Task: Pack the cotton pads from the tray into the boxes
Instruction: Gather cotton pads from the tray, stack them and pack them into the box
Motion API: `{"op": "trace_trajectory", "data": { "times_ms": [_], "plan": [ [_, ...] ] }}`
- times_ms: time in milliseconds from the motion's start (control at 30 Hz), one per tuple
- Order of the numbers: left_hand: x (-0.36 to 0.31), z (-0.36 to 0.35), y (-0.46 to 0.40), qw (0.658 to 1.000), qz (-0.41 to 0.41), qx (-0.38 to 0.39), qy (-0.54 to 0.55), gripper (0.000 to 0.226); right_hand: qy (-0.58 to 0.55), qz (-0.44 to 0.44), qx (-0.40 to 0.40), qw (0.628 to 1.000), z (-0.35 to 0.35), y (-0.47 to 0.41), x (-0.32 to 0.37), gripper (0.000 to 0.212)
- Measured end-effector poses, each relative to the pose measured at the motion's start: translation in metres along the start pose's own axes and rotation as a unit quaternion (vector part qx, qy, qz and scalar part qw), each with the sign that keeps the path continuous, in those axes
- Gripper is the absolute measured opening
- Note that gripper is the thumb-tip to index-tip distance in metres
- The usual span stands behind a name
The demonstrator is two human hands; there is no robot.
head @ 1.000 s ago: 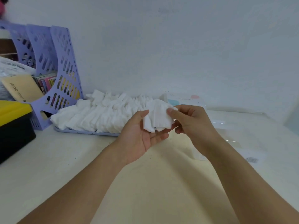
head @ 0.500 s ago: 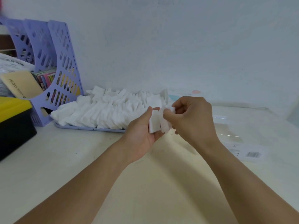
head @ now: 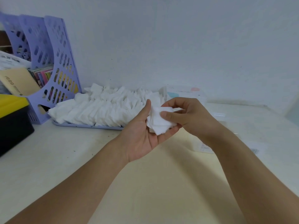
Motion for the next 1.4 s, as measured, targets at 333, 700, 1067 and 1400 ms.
{"op": "trace_trajectory", "data": {
  "times_ms": [333, 700, 1067, 1400],
  "plan": [
    [-0.003, 0.0, 0.002, 1.0, 0.006, -0.01, 0.028, 0.058, -0.122, 0.046, -0.033, 0.991, 0.036, -0.001, 0.009, 0.005],
    [-0.001, -0.001, 0.003, 0.997, -0.018, -0.028, -0.067, 0.047, -0.014, 0.041, 0.037, 0.998, 0.011, -0.001, 0.007, 0.042],
    [0.0, 0.002, -0.002, 0.995, -0.029, -0.02, -0.089, 0.048, 0.012, 0.069, -0.005, 0.998, 0.012, -0.003, 0.007, 0.048],
    [0.001, 0.004, -0.004, 0.995, -0.048, -0.04, -0.074, 0.04, 0.11, 0.049, -0.063, 0.991, 0.012, -0.004, 0.002, 0.053]
  ]
}}
Point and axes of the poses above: each hand's wrist, its own y-axis away from the middle knuckle, its own z-axis out of the back of the hand, x = y × z, the point moved 3 cm from there along -y, towards the middle knuckle, and after that the axes turned 5 degrees about -z, right-handed, at the moved point
